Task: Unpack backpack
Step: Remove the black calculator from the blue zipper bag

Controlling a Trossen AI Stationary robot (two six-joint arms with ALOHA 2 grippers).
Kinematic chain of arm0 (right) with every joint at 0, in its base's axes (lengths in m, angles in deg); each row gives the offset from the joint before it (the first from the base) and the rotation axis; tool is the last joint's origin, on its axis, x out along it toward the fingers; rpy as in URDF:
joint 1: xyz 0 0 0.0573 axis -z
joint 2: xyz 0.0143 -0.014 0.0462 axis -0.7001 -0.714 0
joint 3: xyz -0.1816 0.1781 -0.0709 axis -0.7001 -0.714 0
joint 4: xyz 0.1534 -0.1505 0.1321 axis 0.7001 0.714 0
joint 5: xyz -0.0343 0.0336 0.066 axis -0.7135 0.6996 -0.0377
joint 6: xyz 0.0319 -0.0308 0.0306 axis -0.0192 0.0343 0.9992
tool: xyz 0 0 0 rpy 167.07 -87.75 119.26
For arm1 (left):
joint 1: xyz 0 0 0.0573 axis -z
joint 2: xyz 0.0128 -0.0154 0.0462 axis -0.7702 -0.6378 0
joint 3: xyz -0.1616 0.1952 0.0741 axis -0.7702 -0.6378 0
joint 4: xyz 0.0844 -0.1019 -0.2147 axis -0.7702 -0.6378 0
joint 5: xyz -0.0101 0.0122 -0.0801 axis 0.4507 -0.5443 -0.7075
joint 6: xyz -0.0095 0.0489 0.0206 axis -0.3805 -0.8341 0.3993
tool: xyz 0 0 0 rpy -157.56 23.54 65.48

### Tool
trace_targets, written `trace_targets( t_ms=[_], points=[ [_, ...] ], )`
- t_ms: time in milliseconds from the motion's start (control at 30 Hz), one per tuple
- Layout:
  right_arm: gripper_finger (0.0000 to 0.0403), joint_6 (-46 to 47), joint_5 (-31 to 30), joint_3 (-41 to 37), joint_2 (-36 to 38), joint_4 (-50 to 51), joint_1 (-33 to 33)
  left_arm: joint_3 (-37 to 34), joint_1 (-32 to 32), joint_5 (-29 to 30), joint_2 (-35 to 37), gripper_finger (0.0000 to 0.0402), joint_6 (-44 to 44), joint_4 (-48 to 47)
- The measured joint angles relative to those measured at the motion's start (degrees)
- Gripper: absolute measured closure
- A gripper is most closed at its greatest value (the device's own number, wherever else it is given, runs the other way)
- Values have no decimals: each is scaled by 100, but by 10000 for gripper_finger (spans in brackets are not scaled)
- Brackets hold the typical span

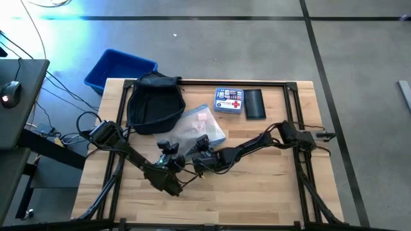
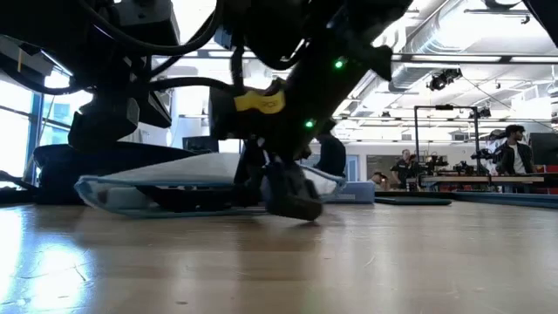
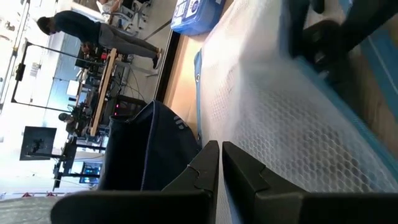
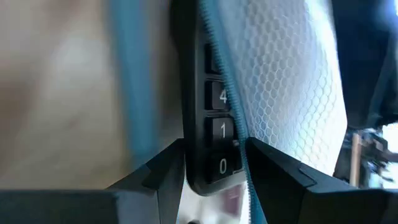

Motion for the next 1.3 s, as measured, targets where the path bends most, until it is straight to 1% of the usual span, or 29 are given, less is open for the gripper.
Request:
trace_targets(
  t_ms=[100, 167, 267, 367, 400, 500, 600, 733, 833, 900, 967, 1067, 1133, 1200, 1233, 1300],
  points=[
    [255, 10, -43, 12, -96, -326, 82, -2, 0, 1, 0, 401, 0, 10],
    [272, 152, -52, 12, -131, -537, 123, -2, 0, 1, 0, 401, 0, 6],
    [320, 417, -43, 8, -139, -651, 173, -2, 0, 1, 0, 401, -7, 8],
    [378, 421, -95, 2, -148, -643, 165, -2, 0, 3, 0, 401, -6, 7],
    [389, 397, -82, 1, -148, -639, 166, -2, 0, 3, 0, 401, -7, 6],
    [398, 340, -191, -1, -127, -597, 107, -2, 0, 1, -1, 401, -9, 1],
    [403, 260, -233, -25, -7, -321, 36, -2, 0, 1, 0, 401, -11, -19],
    [402, 416, 87, -43, 117, -201, -45, -2, 0, 1, -2, 401, -9, -39],
    [398, 418, 398, -40, 153, -236, -58, -2, -22, 93, 0, 401, 19, -243],
    [389, 278, 535, -38, 153, -140, -48, -2, -146, 248, 0, 401, 234, -534],
    [372, 271, 617, -38, 153, -50, -41, -2, -348, 449, 0, 401, 608, -1001],
    [333, 398, 626, -38, 156, -59, 7, -16, -724, 496, 3, 401, 1005, -1369],
    [304, 400, 626, -38, 156, -107, 51, -106, -1000, 510, 4, 401, 819, -1368],
    [274, 392, 550, -38, 157, -185, 82, -264, -1279, 511, 9, 401, 414, -1103],
    [260, 383, 433, -38, 158, -230, 101, -354, -1419, 491, 9, 401, 171, -948],
    [235, 327, 6, -38, 158, -336, 114, -517, -1714, 445, 9, 401, -296, -776]
  ],
)
